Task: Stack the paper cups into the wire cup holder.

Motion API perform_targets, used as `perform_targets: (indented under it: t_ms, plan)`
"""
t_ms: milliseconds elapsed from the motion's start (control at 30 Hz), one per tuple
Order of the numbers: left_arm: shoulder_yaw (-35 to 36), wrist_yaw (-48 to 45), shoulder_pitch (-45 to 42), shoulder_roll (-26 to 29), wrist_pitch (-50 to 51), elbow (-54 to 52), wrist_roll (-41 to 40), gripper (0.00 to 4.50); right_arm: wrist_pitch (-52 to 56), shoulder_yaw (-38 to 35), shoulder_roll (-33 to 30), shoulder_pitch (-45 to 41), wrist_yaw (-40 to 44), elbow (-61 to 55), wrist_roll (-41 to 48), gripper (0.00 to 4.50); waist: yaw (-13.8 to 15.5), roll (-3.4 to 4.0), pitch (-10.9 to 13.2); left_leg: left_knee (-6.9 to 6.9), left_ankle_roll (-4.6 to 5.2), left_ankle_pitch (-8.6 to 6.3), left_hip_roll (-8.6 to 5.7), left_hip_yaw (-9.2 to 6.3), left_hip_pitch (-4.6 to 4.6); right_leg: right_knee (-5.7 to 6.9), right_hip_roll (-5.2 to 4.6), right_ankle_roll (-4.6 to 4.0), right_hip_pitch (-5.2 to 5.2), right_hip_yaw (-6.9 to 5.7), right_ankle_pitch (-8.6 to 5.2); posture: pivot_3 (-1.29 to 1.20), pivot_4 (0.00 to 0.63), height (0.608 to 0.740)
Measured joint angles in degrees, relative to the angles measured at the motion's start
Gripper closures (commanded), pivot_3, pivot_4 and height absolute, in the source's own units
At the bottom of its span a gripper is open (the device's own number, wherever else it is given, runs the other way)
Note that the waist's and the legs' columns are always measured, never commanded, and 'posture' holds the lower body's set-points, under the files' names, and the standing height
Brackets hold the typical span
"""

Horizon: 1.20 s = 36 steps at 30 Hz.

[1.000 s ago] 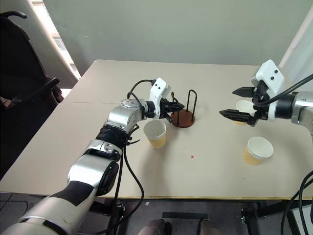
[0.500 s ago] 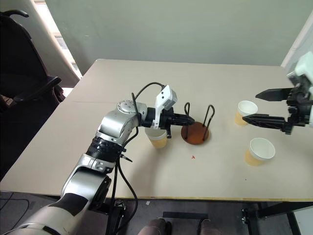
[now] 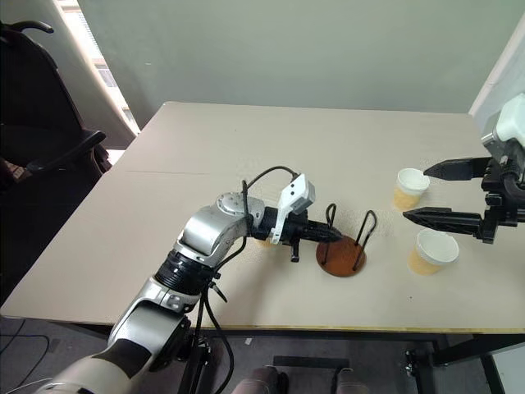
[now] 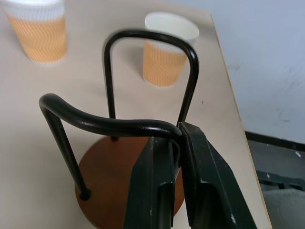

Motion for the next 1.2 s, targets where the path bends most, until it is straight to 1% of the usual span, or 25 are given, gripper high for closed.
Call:
perform_targets:
  t_ms: [100,167,200,267,367,533,567,633,700,800,900,1067,1200]
  plan:
    - [-0.6,0.3,0.3,0.5,-0.6,-0.5,0.3,4.47,-0.9,1.4,0.3,-0.4,-0.7,-0.3,0.3,0.00,0.0,0.00,0.0,0.01,0.02,-0.01,-0.01,0.00,0.03,-0.02,0.00,0.02,0.04,0.01,0.00,0.00,0.150,0.740]
    - [-1.0,0.4,0.9,0.9,-1.0,-1.3,0.5,3.85,-1.6,2.8,0.7,-0.7,-1.0,-0.4,0.4,0.00,0.0,0.00,0.0,0.03,0.03,0.00,-0.03,-0.01,0.05,-0.02,-0.01,0.04,0.06,0.02,0.00,0.00,0.150,0.740]
    - [-1.7,0.3,1.5,1.3,-0.9,-1.9,0.6,3.63,-2.0,3.7,0.9,-0.9,-1.1,-0.4,0.4,0.00,0.0,0.01,0.0,0.02,0.03,-0.01,-0.03,0.00,0.09,-0.02,-0.01,0.05,0.10,0.02,-0.01,0.00,0.150,0.740]
    - [-3.0,0.2,3.2,2.1,-0.2,-2.7,0.9,2.97,-2.8,5.1,1.3,-1.4,-1.4,-0.2,0.5,0.00,-0.1,0.01,0.0,0.01,0.04,-0.01,-0.04,0.00,0.10,-0.02,-0.02,0.06,0.10,0.03,-0.01,0.00,0.150,0.740]
    - [-4.7,0.0,4.1,4.6,-0.1,-4.5,1.6,1.89,-4.1,7.5,1.7,-2.9,-1.5,0.0,0.4,0.00,-0.2,0.00,0.0,0.01,0.04,0.00,-0.04,-0.02,0.10,-0.01,-0.01,0.06,0.10,0.03,-0.02,0.00,0.150,0.740]
    - [-4.7,-0.8,4.1,9.6,-0.1,-8.0,2.3,0.12,-6.1,11.3,2.1,-5.8,-1.5,1.6,-0.2,0.00,-0.2,0.00,0.0,0.00,0.05,0.00,-0.05,-0.03,0.13,-0.03,-0.01,0.04,0.11,0.04,-0.02,0.00,0.150,0.740]
    - [-4.6,-0.9,4.2,10.4,-0.1,-8.5,2.3,0.02,-6.8,12.2,2.3,-6.8,-1.5,2.2,-0.6,0.00,-0.2,0.00,0.0,0.00,0.06,-0.01,-0.06,-0.03,0.12,-0.02,-0.03,0.03,0.11,0.04,-0.02,0.00,0.150,0.740]
    - [-3.8,-0.9,4.2,11.6,-0.1,-9.6,2.1,0.02,-8.2,14.0,2.8,-8.7,-1.4,3.8,-1.8,0.00,-0.3,0.00,0.0,0.00,0.08,-0.02,-0.06,-0.04,0.12,-0.05,-0.02,0.02,0.11,0.03,-0.01,0.00,0.150,0.740]
    - [-1.9,-0.7,4.2,12.3,0.0,-10.5,1.4,0.02,-10.1,16.1,3.1,-10.7,-1.1,5.9,-3.7,0.00,-0.3,0.00,0.0,-0.01,0.08,-0.02,-0.06,-0.05,0.13,-0.05,-0.03,0.01,0.12,0.03,-0.01,0.00,0.150,0.740]
    - [1.6,-0.7,4.1,13.5,1.1,-12.1,-0.7,0.02,-14.3,21.3,4.9,-15.4,0.1,11.2,-8.7,0.00,-0.5,0.00,0.0,-0.03,0.10,-0.03,-0.05,-0.05,0.15,-0.04,-0.04,-0.04,0.11,0.02,0.01,0.00,0.150,0.740]
    - [5.2,-0.6,3.8,14.3,1.9,-13.3,-3.4,0.02,-18.6,26.7,7.2,-19.2,1.6,17.2,-14.7,0.00,-0.6,0.01,0.0,-0.06,0.15,-0.06,-0.04,-0.06,0.20,-0.01,-0.05,-0.08,0.11,0.00,0.04,0.00,0.150,0.740]
    - [12.3,-0.7,1.8,15.2,4.5,-13.3,-9.6,0.02,-28.6,38.2,13.2,-28.8,3.2,32.6,-30.1,0.00,-0.9,0.01,0.0,-0.14,0.47,-0.25,0.01,-0.11,0.27,0.02,-0.05,-0.29,0.09,-0.07,0.20,0.00,0.150,0.740]
    - [15.8,-0.7,0.0,18.3,4.9,-12.1,-11.3,0.02,-35.8,43.7,18.2,-33.1,4.4,44.0,-39.0,0.00,-1.0,0.05,0.0,-0.30,0.55,-0.29,0.02,-0.15,0.37,0.02,-0.04,-0.41,0.09,-0.10,0.26,0.00,0.150,0.740]
